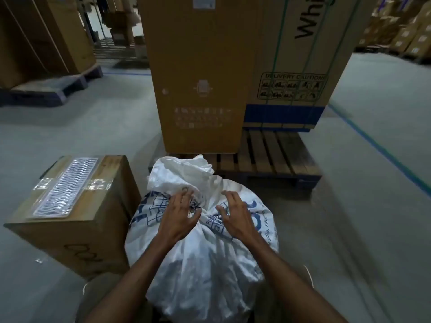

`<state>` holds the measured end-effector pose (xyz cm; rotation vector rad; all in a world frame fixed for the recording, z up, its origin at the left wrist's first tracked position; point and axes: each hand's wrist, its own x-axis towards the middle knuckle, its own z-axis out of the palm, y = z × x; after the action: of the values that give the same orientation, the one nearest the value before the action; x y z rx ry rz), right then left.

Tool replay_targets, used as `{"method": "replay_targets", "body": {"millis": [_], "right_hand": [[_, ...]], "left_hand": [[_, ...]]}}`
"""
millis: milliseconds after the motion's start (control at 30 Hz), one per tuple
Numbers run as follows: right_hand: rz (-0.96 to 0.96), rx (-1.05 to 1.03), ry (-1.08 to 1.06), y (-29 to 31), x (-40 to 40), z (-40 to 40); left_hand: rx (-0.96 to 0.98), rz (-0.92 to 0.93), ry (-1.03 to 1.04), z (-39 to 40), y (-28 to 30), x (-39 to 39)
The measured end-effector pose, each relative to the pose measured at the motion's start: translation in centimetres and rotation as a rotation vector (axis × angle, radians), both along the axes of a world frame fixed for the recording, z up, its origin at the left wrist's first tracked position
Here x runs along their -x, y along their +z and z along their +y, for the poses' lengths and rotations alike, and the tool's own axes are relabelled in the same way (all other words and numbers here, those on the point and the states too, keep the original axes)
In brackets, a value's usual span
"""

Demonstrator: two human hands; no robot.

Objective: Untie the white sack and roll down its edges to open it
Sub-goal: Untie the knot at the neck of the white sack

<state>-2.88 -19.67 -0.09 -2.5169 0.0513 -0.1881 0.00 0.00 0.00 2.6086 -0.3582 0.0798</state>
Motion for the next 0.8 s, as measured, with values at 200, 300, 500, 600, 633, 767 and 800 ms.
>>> {"method": "replay_targets", "body": {"millis": [200,300,500,600,633,767,800], "right_hand": [[-0.011,-0.015,0.031,-4.9,-4.2,1.5],[-0.071,-0.003,0.023,-5.9,-5.7,2.3],[0.059,0.030,0.132,-6.4,-8.0,2.5],[0.103,0.025,0.186,-6.6,-8.7,2.6],[0.106,0.028,0.195,-6.6,-8.9,2.6],[0.100,0.035,0.199,-7.1,-9.4,2.3],[0.092,0.032,0.193,-7.3,-9.4,2.2]], "left_hand": [[0.084,0.131,0.131,0.5,-3.6,-4.5],[0.140,0.182,0.187,0.1,-4.6,-5.7],[0.072,0.289,0.159,-0.1,-5.5,-6.9],[0.086,0.305,0.152,0.6,-5.5,-7.4],[0.092,0.310,0.161,0.9,-5.5,-7.6],[0.106,0.330,0.155,1.2,-5.6,-8.4],[0.103,0.339,0.147,1.1,-5.7,-8.4]]}}
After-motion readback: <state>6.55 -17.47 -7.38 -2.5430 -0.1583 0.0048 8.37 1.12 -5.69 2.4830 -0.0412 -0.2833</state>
